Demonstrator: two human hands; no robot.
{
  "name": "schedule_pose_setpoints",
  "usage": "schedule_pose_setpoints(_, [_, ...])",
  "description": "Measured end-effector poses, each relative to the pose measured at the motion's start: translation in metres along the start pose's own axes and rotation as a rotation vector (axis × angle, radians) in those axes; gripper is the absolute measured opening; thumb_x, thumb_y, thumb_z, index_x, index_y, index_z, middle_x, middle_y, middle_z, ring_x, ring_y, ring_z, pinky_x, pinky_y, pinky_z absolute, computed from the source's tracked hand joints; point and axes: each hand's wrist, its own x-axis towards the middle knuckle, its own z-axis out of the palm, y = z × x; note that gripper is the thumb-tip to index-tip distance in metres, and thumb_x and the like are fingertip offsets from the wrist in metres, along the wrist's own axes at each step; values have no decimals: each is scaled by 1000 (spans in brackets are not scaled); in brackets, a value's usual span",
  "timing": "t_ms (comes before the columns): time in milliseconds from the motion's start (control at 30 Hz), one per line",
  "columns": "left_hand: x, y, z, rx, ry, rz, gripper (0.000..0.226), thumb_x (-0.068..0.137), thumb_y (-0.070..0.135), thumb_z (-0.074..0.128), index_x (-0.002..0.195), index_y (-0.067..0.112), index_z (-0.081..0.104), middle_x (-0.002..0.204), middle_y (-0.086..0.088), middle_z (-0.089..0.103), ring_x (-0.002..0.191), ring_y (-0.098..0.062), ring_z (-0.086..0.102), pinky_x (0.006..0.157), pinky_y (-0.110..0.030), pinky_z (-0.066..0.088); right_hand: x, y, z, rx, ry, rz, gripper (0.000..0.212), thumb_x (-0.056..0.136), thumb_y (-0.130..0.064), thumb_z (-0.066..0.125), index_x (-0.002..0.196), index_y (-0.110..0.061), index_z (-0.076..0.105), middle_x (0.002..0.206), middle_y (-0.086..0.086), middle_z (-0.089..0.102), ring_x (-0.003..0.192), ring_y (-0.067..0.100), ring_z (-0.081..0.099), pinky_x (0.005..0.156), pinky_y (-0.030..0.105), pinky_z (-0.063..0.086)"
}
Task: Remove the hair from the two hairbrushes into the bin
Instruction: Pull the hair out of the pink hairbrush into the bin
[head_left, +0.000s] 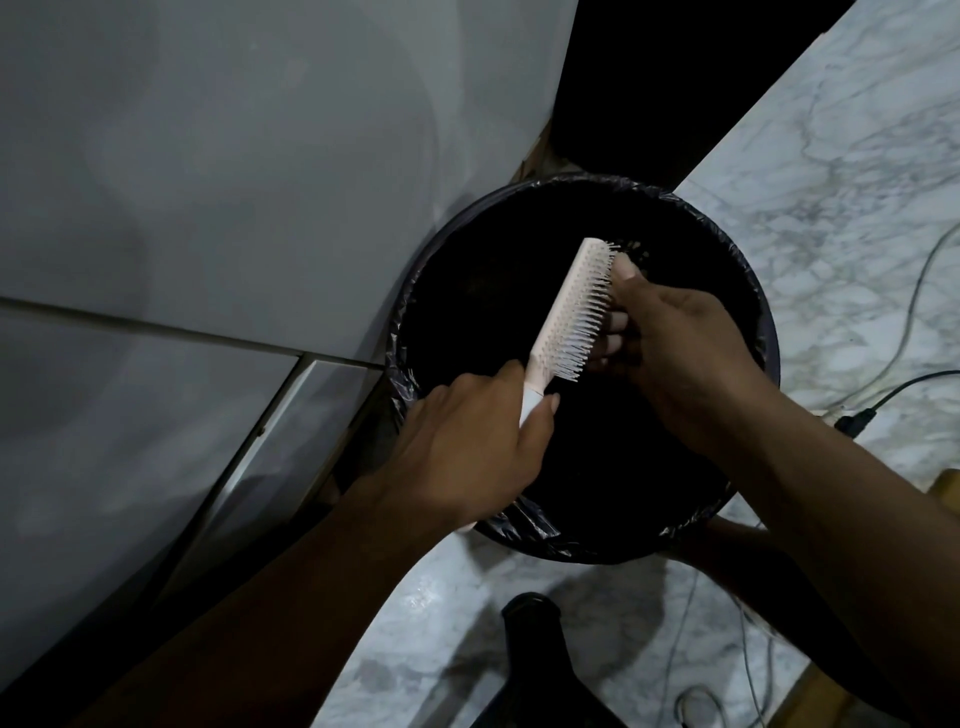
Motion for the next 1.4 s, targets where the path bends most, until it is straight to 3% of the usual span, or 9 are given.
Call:
schedule_pose_setpoints(133, [0,-1,1,-32,-7,-10,33,99,55,38,88,26,47,81,-1,66,74,-28,66,71,-45,55,3,0,-6,-138,128,-91,41,97,-37,62,66,-9,61,41,-7,47,36,8,35,40,22,32])
schedule_pose_setpoints(400, [6,-10,3,-101,68,-66,37,98,56,38,84,24,47,77,-2,66,71,-28,67,69,-43,55,4,0,-4,-40,152,-67,39,103,-29,52,68,-14,54,48,-5,39,40,8,30,39,20,27])
schedule_pose_setpoints(567, [13,-18,1,-112,140,-146,36,99,54,40,86,22,50,80,2,65,70,-21,59,64,-34,42,6,-2,-10,71,249,55,40,107,-27,43,68,-17,45,51,-3,27,42,11,21,44,26,18])
schedule_pose_setpoints(733, [13,-17,0,-130,122,-136,37,99,55,40,84,22,49,77,2,64,71,-22,63,65,-36,47,9,2,-13,6,251,263,36,101,-28,52,68,-20,44,54,-2,32,41,12,27,47,28,23])
schedule_pose_setpoints(833, [13,-18,-1,-126,125,-131,36,99,55,41,84,22,49,78,2,63,72,-23,63,65,-36,47,15,9,-12,-65,176,195,25,91,-35,65,72,-23,53,63,-4,49,57,13,43,54,29,32])
schedule_pose_setpoints(967, [8,-10,-1,-125,55,-67,34,97,56,42,82,26,48,75,2,64,70,-24,66,66,-40,53,15,8,-7,-2,88,128,32,91,-47,63,105,-19,67,101,-3,69,96,13,64,86,33,48])
schedule_pose_setpoints(1200, [4,-6,6,-187,-58,-27,36,98,55,43,81,23,48,71,4,61,67,-21,65,63,-34,49,6,14,4,131,-19,-12,28,82,-29,77,81,-3,64,64,3,69,57,12,64,63,29,52])
schedule_pose_setpoints(1333, [4,-1,10,-300,-125,-24,39,100,49,47,78,17,50,69,0,61,67,-23,66,60,-33,48,6,17,4,114,68,-55,24,84,-18,76,72,-2,65,69,14,70,66,27,65,75,42,57])
schedule_pose_setpoints(1400, [3,-1,12,-313,-130,-22,39,100,49,47,78,17,50,68,1,60,66,-23,65,58,-32,46,5,18,4,55,115,-87,26,85,-17,76,66,-5,63,66,13,68,63,26,62,69,39,57])
